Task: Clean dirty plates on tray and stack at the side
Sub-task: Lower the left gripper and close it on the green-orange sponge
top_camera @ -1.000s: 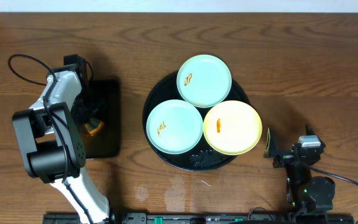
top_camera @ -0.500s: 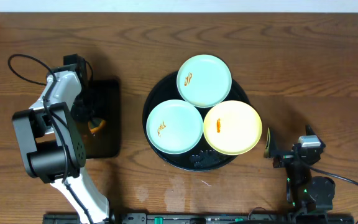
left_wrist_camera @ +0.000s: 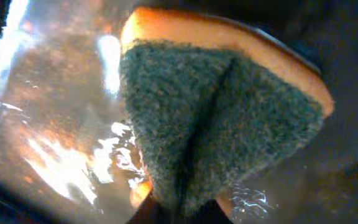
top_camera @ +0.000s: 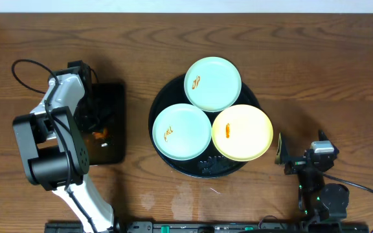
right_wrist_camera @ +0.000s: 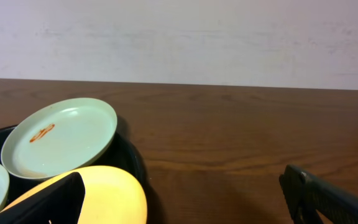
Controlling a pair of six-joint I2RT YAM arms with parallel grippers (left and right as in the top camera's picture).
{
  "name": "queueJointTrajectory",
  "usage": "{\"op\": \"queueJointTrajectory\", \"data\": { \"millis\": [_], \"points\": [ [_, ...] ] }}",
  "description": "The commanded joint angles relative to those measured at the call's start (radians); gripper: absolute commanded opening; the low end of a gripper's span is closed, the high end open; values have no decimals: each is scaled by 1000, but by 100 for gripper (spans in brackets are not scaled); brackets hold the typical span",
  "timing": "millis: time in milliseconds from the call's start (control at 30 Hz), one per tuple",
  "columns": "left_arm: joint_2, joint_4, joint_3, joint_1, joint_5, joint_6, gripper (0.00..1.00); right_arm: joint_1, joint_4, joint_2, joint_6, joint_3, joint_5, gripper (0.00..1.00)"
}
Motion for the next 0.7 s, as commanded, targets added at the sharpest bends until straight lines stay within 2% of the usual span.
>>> {"op": "queueJointTrajectory", "data": {
  "millis": [0,33,67,200,233,300,467,500,533,633,667],
  "points": [
    [11,14,-7,0,21,8,8,-5,-4,-5,-7,-2,2,99],
    [11,19,-7,0,21,8,14,-5,-4,-5,-7,-2,2,99],
    [11,27,-7,0,18,8,27,-5,-3,-5,-8,-2,2,99],
    [11,97,-7,0,-3,19,64,-5,-3,-5,-8,-2,2,99],
    [11,121,-7,0,-19,19,69,-5,-3,-5,-8,-2,2,99],
    [11,164,-7,0,-60,19,72,-5,-3,-5,-8,-2,2,99],
    [11,226,-7,0,-103,19,71,-5,-3,-5,-7,-2,2,99],
    [11,229,-7,0,-103,19,66,-5,-3,-5,-7,-2,2,99],
    [11,229,-7,0,-103,19,56,-5,-3,-5,-7,-2,2,99],
    [11,223,-7,0,-103,19,9,-5,-3,-5,-8,-2,2,99],
    [11,220,-7,0,-103,19,8,-5,-3,-5,-8,-2,2,99]
  ]
}}
